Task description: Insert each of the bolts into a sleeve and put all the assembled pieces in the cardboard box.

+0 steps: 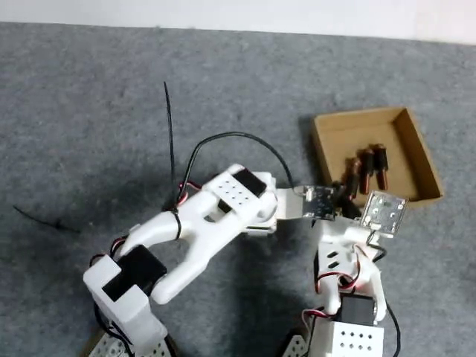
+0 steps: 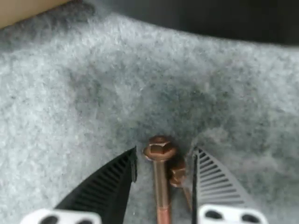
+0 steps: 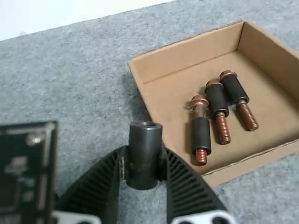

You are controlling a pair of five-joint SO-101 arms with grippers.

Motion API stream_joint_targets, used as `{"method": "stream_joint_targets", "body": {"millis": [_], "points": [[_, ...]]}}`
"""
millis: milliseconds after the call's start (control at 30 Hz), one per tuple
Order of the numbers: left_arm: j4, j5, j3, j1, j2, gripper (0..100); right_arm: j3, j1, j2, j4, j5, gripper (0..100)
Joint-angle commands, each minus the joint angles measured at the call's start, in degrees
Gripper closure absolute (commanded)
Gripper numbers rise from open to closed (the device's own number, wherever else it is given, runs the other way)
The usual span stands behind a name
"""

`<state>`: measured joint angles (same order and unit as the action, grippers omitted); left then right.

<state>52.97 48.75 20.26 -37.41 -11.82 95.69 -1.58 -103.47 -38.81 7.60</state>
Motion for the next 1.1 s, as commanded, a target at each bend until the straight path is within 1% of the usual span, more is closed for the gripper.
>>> {"method": "stream_joint_targets", "body": {"millis": [0,67,167,333,600,900,1067], "points": [[-0.35,0.0,-0.13,1.1,-1.19,81,2.59,-0.4,-0.92,0.22,0.09,99.5],[-0.35,-0.44,-0.04,1.71,-1.19,81,2.59,-0.4,-0.92,0.22,0.09,99.5],[-0.62,-3.69,-0.13,2.33,-1.27,81,2.59,-0.4,-0.92,0.22,0.09,99.5],[-0.7,-6.33,-0.66,2.33,-1.27,81,2.68,-0.4,-0.92,0.22,0.09,99.5],[-0.44,-6.51,-0.4,3.12,-1.27,81,2.68,-0.4,-0.92,0.22,0.09,99.5],[-0.35,-6.24,-0.22,6.02,-1.27,81,2.68,-0.4,-0.92,0.22,0.09,99.5],[1.76,-6.24,-0.13,6.11,-1.27,81,2.59,-0.4,-0.92,0.22,0.09,99.5]]}}
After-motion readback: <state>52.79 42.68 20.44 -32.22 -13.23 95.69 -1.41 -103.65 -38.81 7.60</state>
